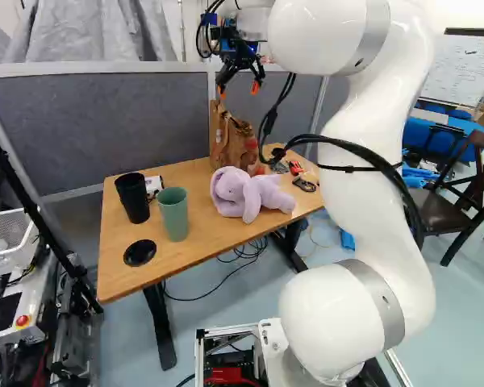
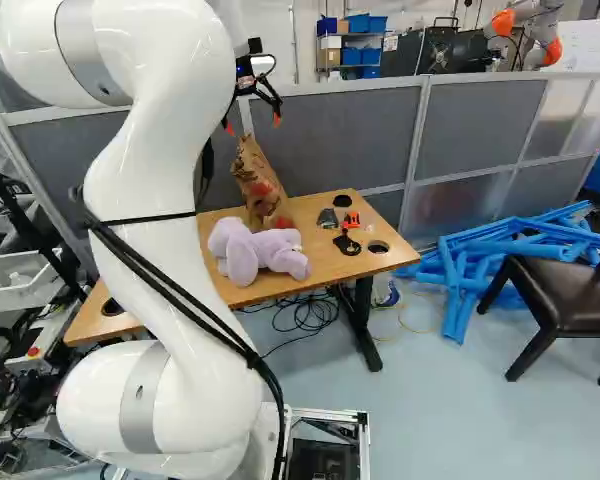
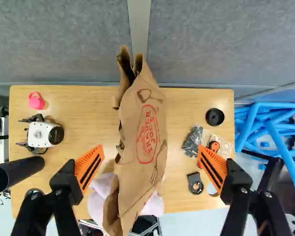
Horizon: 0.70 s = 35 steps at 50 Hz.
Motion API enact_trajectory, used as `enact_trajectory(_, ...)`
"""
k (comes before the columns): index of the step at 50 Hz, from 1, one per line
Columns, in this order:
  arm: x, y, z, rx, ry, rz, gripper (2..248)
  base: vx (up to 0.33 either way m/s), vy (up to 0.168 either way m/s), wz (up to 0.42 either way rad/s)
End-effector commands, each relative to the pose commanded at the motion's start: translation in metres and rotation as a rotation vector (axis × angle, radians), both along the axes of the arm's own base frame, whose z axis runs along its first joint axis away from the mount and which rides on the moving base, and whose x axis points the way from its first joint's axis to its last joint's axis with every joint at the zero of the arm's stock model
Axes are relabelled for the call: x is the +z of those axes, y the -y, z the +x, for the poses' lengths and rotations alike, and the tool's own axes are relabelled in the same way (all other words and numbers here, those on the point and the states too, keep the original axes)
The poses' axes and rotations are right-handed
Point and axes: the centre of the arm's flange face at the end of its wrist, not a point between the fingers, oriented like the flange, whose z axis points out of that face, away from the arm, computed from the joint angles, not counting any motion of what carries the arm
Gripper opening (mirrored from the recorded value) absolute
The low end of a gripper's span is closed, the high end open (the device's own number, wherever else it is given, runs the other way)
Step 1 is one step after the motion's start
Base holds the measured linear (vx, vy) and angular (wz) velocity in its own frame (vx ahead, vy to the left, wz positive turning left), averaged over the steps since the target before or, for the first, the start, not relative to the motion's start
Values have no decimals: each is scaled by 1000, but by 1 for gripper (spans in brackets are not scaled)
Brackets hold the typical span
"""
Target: Pick up the bag on the ground and place it on the table
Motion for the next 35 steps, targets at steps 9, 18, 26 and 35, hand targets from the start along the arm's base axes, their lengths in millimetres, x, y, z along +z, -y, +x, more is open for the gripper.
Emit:
enact_trajectory(9, 0, 0, 0, 0, 0, 0, 247, -164, -3, 8)
enact_trajectory(18, 0, 0, 0, 0, 0, 0, 247, -167, -5, 7)
enact_trajectory(26, 0, 0, 0, 0, 0, 0, 247, -173, -4, 14)
enact_trajectory(35, 0, 0, 0, 0, 0, 0, 247, -167, -3, 9)
